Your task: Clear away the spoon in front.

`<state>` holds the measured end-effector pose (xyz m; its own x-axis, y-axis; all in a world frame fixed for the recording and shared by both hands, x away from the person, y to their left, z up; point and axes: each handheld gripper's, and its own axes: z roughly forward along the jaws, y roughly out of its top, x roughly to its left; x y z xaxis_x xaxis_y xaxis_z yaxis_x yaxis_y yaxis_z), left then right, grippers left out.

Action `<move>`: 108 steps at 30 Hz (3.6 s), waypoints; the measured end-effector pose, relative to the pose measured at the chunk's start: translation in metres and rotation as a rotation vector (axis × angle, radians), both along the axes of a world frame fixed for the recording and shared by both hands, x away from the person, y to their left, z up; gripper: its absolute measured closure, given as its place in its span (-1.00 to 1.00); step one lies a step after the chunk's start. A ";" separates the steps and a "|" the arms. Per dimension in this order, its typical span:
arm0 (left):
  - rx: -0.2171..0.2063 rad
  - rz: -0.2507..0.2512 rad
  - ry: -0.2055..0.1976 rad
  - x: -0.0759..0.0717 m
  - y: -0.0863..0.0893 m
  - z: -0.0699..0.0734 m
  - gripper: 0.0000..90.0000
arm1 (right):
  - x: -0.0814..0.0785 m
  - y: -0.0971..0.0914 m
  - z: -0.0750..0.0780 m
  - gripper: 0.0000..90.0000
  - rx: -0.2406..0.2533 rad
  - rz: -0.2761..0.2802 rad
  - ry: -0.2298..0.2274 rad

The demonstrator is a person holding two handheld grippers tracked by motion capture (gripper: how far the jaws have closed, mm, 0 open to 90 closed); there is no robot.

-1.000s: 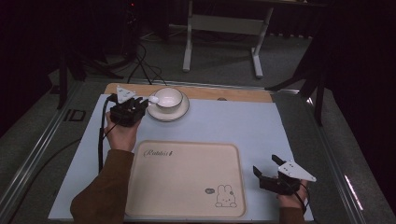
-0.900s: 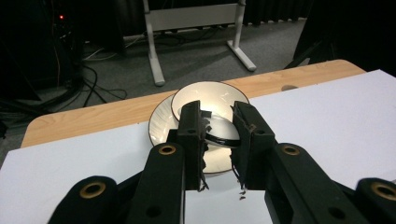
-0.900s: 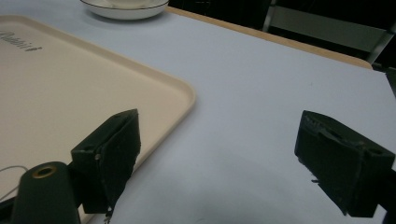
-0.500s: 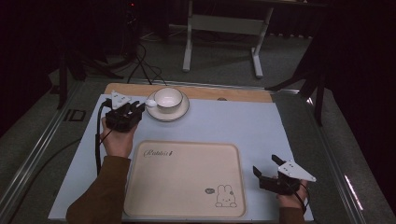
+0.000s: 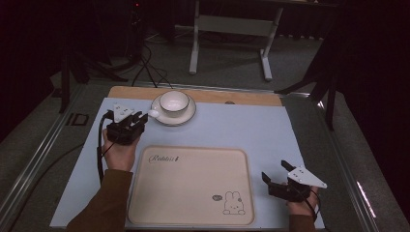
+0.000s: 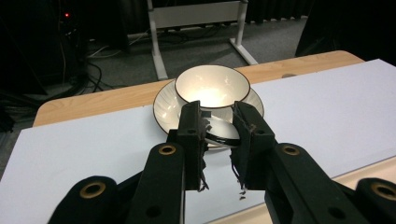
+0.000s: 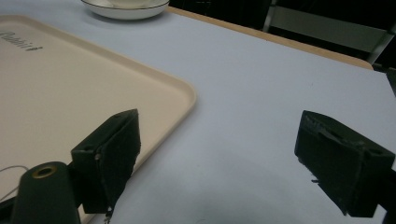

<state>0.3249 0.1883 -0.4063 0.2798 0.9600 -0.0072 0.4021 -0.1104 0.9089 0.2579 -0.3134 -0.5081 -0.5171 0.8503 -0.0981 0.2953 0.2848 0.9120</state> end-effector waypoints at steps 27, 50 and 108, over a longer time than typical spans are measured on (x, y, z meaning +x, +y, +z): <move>-0.010 0.018 0.006 -0.024 0.003 -0.016 0.65 | 0.000 0.001 0.000 -0.69 0.000 -0.002 0.003; -0.015 0.033 0.020 -0.042 0.010 -0.027 0.65 | -0.001 0.000 0.000 -0.69 -0.001 -0.003 -0.001; -0.029 0.077 0.092 -0.087 -0.003 -0.083 0.65 | -0.001 0.001 0.000 -0.69 -0.007 -0.003 -0.003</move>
<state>0.2376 0.1855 -0.4897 0.2025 0.9776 -0.0578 0.4905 -0.0502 0.8700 0.2572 -0.3125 -0.5077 -0.5142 0.8512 -0.1054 0.2938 0.2903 0.9107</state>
